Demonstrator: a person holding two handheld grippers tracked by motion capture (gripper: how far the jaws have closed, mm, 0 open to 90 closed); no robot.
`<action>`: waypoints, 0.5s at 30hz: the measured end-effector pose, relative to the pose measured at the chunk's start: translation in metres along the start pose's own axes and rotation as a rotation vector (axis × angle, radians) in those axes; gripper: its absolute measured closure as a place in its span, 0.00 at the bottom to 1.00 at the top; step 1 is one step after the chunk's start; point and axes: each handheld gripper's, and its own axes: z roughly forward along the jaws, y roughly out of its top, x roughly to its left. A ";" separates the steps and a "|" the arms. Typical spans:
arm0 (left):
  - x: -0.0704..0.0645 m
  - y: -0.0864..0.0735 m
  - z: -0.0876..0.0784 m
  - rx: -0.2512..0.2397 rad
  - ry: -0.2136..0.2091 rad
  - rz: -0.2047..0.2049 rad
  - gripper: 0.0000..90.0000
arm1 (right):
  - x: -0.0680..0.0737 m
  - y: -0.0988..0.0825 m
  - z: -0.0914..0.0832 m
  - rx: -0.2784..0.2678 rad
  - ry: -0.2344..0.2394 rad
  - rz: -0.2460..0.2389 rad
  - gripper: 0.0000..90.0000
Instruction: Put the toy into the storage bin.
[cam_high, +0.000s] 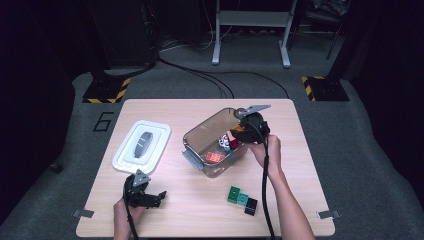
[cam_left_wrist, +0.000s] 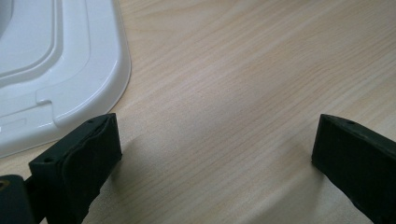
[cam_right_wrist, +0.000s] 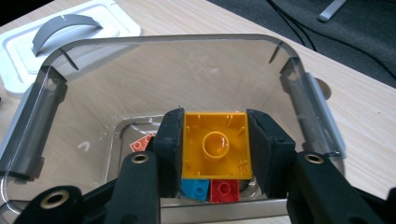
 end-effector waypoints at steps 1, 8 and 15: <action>0.000 0.000 0.000 0.000 0.000 0.000 0.01 | 0.001 0.000 0.001 0.000 0.003 -0.005 0.65; 0.000 0.000 0.000 -0.001 -0.001 -0.006 0.01 | 0.009 -0.003 0.010 0.027 0.025 -0.023 0.65; 0.000 0.000 0.000 0.000 -0.001 -0.003 0.01 | 0.018 -0.011 0.018 0.054 0.049 -0.036 0.65</action>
